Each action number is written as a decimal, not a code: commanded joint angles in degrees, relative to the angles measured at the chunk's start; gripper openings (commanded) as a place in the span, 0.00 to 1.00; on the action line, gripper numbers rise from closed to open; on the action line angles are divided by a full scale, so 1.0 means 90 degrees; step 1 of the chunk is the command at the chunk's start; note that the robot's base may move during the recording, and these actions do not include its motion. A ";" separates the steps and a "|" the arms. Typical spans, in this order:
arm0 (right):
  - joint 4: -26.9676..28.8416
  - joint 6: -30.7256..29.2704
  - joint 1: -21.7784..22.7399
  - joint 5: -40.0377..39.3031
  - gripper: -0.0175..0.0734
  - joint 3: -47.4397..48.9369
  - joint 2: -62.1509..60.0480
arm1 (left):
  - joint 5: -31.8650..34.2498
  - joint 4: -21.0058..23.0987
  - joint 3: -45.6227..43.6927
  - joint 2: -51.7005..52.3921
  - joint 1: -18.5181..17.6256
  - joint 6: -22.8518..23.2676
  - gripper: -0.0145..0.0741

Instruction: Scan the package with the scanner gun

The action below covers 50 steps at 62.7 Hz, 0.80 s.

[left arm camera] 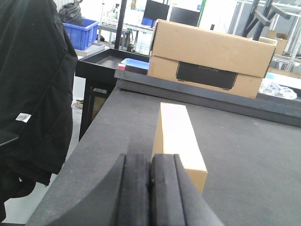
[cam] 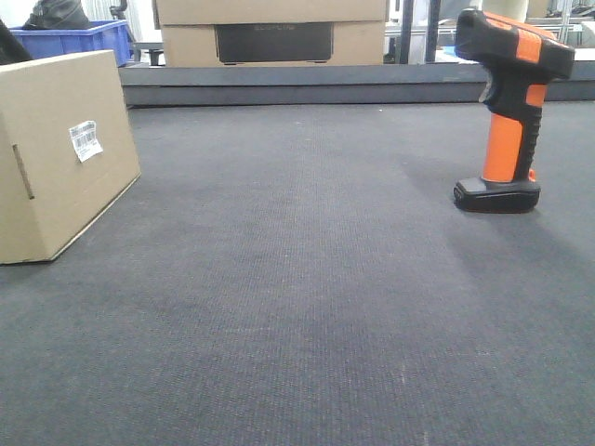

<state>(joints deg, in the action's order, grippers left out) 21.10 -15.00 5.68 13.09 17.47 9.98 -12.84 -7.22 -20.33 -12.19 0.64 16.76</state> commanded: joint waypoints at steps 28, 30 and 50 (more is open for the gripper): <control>0.0028 0.0007 0.0037 -0.0045 0.01 -0.0025 -0.0012 | 0.0068 0.0026 0.0008 0.0030 0.0036 0.0048 0.04; 0.0028 0.0007 0.0037 -0.0045 0.01 -0.0025 -0.0012 | 0.0068 0.0026 0.0008 0.0030 0.0036 0.0048 0.04; -0.1210 0.1196 -0.0206 -0.0353 0.01 -0.0817 -0.0609 | 0.0068 0.0026 0.0008 0.0030 0.0036 0.0048 0.04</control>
<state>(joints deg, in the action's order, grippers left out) 15.39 -8.84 5.02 12.55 12.50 7.21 -12.95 -7.22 -20.33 -12.19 0.64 16.76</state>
